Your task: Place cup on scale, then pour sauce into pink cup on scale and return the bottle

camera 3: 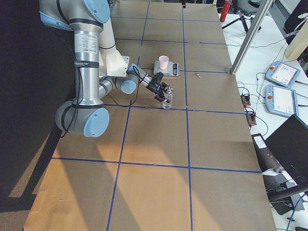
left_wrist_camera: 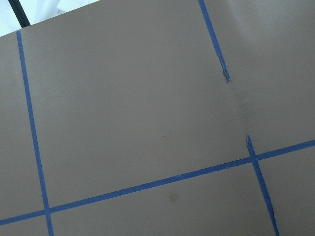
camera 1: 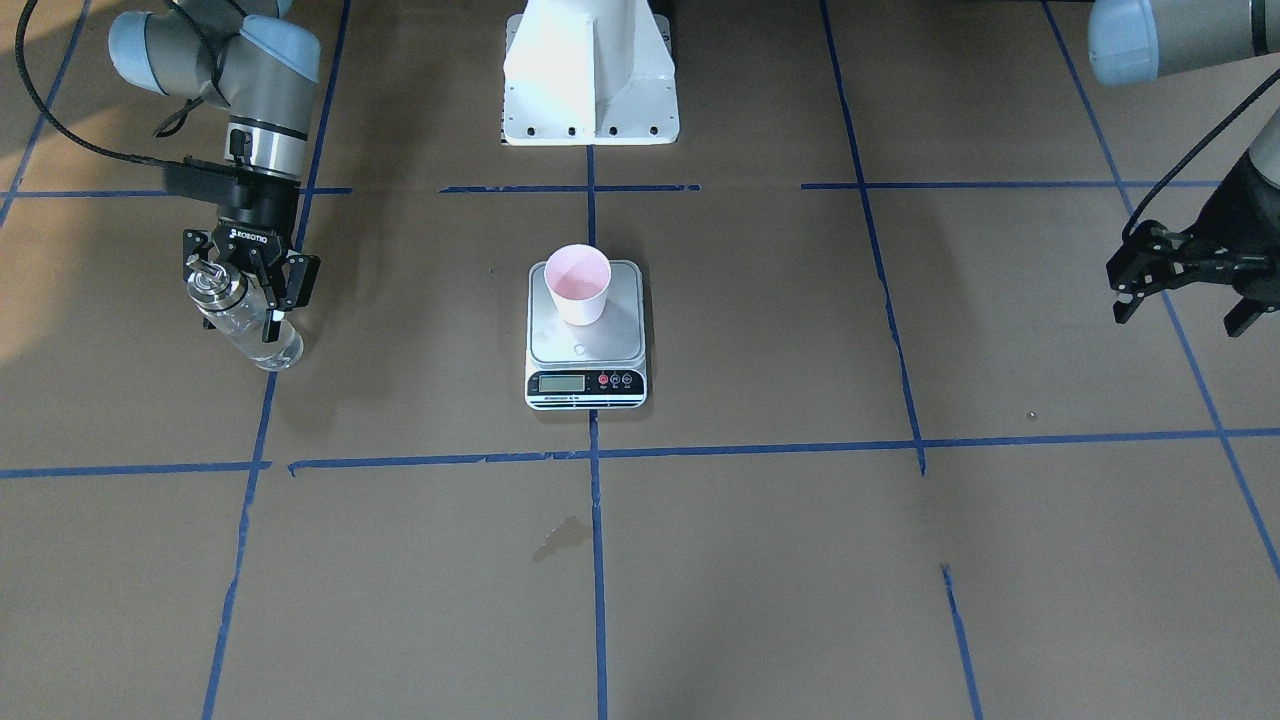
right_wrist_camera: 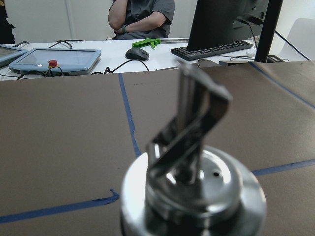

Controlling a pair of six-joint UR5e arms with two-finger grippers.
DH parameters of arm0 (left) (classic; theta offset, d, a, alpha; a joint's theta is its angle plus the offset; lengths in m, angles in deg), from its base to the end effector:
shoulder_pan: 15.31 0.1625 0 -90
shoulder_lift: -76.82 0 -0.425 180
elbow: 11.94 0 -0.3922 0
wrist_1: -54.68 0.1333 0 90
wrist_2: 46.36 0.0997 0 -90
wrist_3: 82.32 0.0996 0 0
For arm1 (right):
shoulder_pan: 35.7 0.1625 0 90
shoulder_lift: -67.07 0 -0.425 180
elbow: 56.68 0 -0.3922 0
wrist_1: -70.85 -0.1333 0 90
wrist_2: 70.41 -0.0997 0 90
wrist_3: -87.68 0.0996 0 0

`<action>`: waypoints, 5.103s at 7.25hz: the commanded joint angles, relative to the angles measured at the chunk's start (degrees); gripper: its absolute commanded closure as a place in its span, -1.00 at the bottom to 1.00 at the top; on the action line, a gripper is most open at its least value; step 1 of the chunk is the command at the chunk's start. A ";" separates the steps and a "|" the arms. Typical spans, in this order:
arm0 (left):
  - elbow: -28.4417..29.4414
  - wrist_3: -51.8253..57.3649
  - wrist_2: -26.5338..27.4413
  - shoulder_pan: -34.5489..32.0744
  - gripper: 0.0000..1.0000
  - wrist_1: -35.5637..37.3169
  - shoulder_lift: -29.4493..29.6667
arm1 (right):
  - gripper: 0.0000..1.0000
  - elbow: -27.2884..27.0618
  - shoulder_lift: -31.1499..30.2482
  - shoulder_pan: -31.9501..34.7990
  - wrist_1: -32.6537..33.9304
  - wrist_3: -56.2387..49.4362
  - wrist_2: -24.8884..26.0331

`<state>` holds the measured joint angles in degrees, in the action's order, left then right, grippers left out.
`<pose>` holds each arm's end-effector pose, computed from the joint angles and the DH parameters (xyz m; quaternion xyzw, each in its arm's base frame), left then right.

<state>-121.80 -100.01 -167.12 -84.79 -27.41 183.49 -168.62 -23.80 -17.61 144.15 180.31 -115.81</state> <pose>0.1211 -0.5586 0.3636 0.1411 0.3208 0.0886 0.9324 -0.3949 -0.3428 0.4414 0.3960 -0.2484 0.2782 0.8390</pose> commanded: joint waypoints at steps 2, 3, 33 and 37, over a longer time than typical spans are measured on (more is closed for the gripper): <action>0.09 -0.06 0.00 -0.04 -1.00 0.00 -0.06 | 0.35 0.23 0.00 -0.07 0.00 0.00 -1.45; 0.18 0.03 0.00 0.04 -1.00 0.00 -0.06 | 0.16 0.15 0.00 0.02 0.00 0.00 -1.89; 13.71 27.98 -6.68 -18.41 -1.00 -5.60 -10.60 | -1.00 21.77 1.05 71.65 15.64 -101.34 -88.81; 20.21 28.15 -8.86 -19.20 -1.00 -6.42 -12.78 | -1.00 21.50 1.58 71.65 15.65 -101.25 -89.16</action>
<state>-103.20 -71.96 -174.57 -103.46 -33.74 172.20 -147.03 -22.29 54.04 159.79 78.98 -204.86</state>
